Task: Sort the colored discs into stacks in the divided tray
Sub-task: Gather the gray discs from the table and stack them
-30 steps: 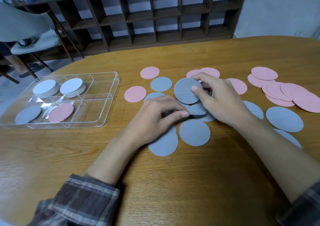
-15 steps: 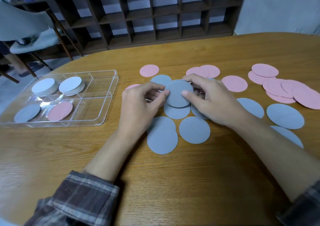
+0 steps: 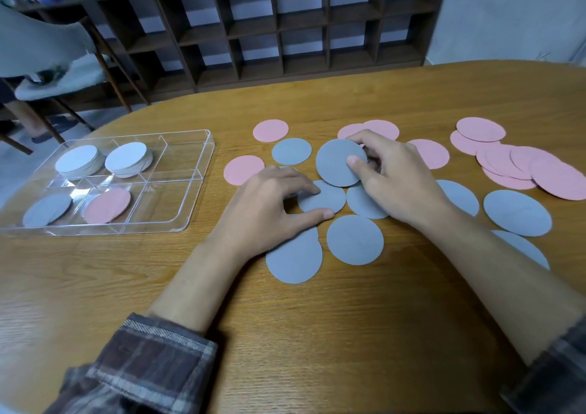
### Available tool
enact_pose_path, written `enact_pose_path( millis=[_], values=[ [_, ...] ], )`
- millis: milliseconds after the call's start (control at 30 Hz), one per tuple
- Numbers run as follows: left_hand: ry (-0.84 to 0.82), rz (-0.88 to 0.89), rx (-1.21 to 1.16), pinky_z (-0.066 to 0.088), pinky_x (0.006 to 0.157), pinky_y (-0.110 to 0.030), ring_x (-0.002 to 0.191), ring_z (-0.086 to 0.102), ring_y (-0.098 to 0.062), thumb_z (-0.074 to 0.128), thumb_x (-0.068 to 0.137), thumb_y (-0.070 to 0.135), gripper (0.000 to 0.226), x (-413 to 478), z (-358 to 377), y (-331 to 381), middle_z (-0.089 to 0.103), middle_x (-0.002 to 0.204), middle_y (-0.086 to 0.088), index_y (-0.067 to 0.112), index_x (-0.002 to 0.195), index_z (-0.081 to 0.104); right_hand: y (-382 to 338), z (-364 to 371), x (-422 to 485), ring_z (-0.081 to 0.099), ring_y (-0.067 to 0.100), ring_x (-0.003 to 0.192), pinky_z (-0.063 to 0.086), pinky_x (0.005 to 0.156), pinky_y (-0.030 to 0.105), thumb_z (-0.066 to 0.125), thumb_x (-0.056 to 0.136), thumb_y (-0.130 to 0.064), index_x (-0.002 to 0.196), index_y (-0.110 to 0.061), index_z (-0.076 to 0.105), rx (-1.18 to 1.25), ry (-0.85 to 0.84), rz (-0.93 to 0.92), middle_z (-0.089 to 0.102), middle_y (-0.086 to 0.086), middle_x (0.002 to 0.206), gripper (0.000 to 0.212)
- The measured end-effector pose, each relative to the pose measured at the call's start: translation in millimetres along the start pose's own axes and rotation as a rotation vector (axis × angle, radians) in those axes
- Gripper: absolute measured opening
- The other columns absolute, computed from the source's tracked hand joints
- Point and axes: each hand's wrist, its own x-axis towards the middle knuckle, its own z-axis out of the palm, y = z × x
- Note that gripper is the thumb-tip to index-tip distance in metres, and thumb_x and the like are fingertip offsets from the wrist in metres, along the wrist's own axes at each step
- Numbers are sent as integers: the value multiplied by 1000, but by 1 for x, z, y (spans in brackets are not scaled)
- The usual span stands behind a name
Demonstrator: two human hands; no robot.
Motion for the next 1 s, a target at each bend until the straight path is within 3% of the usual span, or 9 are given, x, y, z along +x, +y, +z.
enact_pose_path(
  millis=[167, 267, 367, 433, 533, 633, 833, 900, 1000],
  values=[
    [132, 85, 4, 49, 75, -33, 80, 58, -10, 64, 102, 36, 22, 1, -6, 3, 75, 90, 8, 19, 101, 78, -6, 0, -2, 56, 7, 73, 39, 66, 14, 53, 102, -14, 114, -24, 66, 45, 11, -26, 62, -13, 78, 21],
    [250, 92, 26, 47, 73, -32, 72, 48, -5, 64, 104, 22, 16, 3, -6, 2, 71, 82, 5, 12, 97, 75, -9, 0, -3, 61, 14, 80, 48, 77, 33, 49, 104, -15, 115, -27, 67, 57, -15, -37, 64, -8, 81, 25],
    [324, 73, 10, 51, 73, -36, 68, 54, -7, 63, 104, 16, 14, 3, -8, 2, 68, 79, 7, 8, 97, 72, -10, 1, -5, 61, 22, 77, 50, 78, 43, 45, 106, -15, 117, -27, 68, 82, -61, -47, 65, 7, 79, 28],
    [345, 39, -28, 55, 71, -35, 68, 64, -13, 65, 102, 14, 9, 2, -8, 3, 70, 78, 5, 9, 107, 71, -12, 3, -5, 61, 25, 74, 51, 75, 46, 42, 108, -19, 116, -28, 68, 110, -83, -53, 64, 11, 76, 28],
    [371, -52, -91, 59, 74, -28, 72, 71, -10, 73, 95, 16, 27, 2, -8, 6, 73, 79, 4, 13, 122, 68, -13, 5, -6, 61, 23, 74, 51, 73, 41, 46, 108, -29, 116, -27, 66, 106, -121, -89, 64, 10, 80, 22],
    [385, -101, -87, 59, 73, -31, 71, 72, -5, 76, 93, 22, 15, 3, -7, 6, 76, 77, 5, 15, 106, 78, -13, 6, -7, 58, 11, 75, 42, 66, 16, 58, 103, -27, 119, -25, 66, 34, -137, -130, 66, -2, 85, 18],
    [416, -129, -78, 48, 66, -26, 63, 58, -12, 86, 84, 37, 28, 3, -5, 13, 64, 76, 6, 16, 93, 71, -7, 5, -4, 56, 11, 72, 41, 67, 22, 54, 102, -13, 117, -17, 65, -4, -43, -107, 62, -1, 77, 19],
    [285, -61, -151, 48, 69, -26, 70, 59, -12, 89, 79, 41, 31, 2, -4, 18, 64, 81, 4, 16, 89, 73, -5, 4, -3, 57, 12, 71, 43, 69, 27, 53, 102, -12, 118, -17, 64, 4, -5, -71, 62, -1, 76, 20],
    [-90, -26, -226, 53, 84, -28, 95, 64, -8, 91, 70, 54, 47, -3, 3, 24, 66, 99, 12, 25, 104, 77, -3, 5, -2, 61, 19, 75, 47, 74, 37, 51, 103, -13, 119, -17, 63, 5, -1, -41, 65, 3, 77, 21]
  ],
)
